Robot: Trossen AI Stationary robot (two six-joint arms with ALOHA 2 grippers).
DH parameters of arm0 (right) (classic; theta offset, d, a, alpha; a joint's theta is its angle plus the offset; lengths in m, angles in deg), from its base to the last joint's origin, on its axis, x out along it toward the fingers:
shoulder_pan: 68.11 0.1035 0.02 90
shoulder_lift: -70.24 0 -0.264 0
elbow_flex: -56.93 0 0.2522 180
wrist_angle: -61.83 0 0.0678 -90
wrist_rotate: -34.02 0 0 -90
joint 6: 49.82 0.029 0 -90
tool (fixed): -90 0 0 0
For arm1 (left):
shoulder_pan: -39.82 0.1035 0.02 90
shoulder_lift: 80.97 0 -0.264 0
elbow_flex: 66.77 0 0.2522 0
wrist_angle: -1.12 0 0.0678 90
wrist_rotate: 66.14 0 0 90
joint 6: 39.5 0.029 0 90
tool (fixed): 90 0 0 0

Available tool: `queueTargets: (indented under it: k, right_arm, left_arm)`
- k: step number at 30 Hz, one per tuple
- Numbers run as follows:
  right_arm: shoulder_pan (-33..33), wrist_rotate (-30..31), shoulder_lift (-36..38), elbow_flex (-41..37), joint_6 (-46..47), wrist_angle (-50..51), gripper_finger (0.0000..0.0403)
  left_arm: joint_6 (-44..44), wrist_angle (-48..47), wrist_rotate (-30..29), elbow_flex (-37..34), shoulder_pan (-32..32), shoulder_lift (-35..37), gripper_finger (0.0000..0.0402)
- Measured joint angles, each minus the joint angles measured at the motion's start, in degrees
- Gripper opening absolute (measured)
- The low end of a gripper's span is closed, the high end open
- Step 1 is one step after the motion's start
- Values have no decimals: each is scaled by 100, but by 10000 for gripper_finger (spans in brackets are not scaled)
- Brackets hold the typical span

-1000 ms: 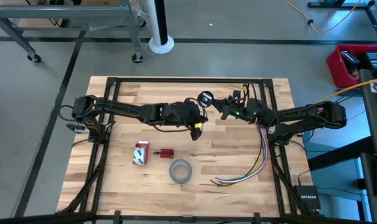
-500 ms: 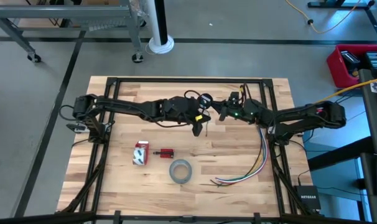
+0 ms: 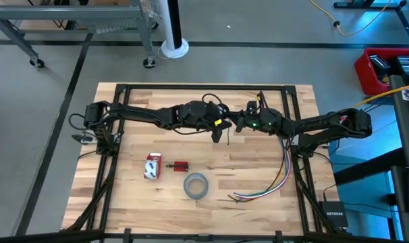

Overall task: Coil cords
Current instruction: Coil the green wire onto the spool

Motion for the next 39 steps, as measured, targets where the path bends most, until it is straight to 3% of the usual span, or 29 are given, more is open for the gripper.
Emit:
queueTargets:
  k: [13,24,39]
  right_arm:
    - [0,-173,0,0,3,96,5]
    - [0,-476,0,0,8,447,5]
    - [0,-612,13,0,0,311,5]
  left_arm:
    - [-394,290,240,0,238,19,0]
    - [-526,108,898,-2,514,143,3]
    - [102,-1491,1071,-2,827,840,2]
